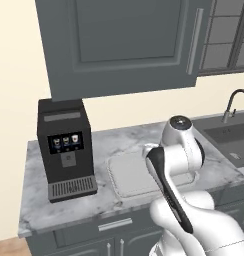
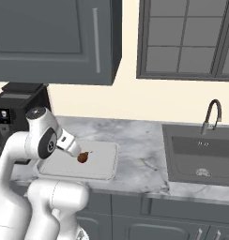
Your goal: Pick the peach and pear from the fridge and place them inside the tupperware on the counter.
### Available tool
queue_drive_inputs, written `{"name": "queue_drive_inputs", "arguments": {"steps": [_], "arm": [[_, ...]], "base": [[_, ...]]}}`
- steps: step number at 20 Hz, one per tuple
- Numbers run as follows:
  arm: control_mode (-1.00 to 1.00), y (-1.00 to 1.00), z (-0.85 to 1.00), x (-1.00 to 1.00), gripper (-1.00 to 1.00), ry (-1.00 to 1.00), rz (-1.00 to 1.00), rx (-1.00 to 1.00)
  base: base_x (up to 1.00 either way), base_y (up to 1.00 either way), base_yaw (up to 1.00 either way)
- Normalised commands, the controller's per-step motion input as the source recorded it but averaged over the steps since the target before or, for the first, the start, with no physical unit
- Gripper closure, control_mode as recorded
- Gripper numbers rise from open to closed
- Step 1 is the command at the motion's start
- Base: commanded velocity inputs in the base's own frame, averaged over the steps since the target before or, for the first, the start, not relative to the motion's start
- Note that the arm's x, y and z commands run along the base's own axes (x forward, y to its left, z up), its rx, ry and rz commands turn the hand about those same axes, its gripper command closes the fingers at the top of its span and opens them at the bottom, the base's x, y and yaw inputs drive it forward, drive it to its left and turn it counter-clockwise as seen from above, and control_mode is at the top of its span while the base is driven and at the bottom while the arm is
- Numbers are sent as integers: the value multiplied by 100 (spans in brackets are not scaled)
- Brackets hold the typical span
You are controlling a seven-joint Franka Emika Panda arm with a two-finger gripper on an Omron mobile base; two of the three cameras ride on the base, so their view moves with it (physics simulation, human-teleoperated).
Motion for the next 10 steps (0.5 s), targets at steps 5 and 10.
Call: {"name": "queue_drive_inputs", "arguments": {"steps": [5,10], "arm": [[-100,0,8,-22,-100,-1,0,-4],[100,2,-1,-7,-100,0,3,-2]], "base": [[0,0,0],[-11,3,0]]}}
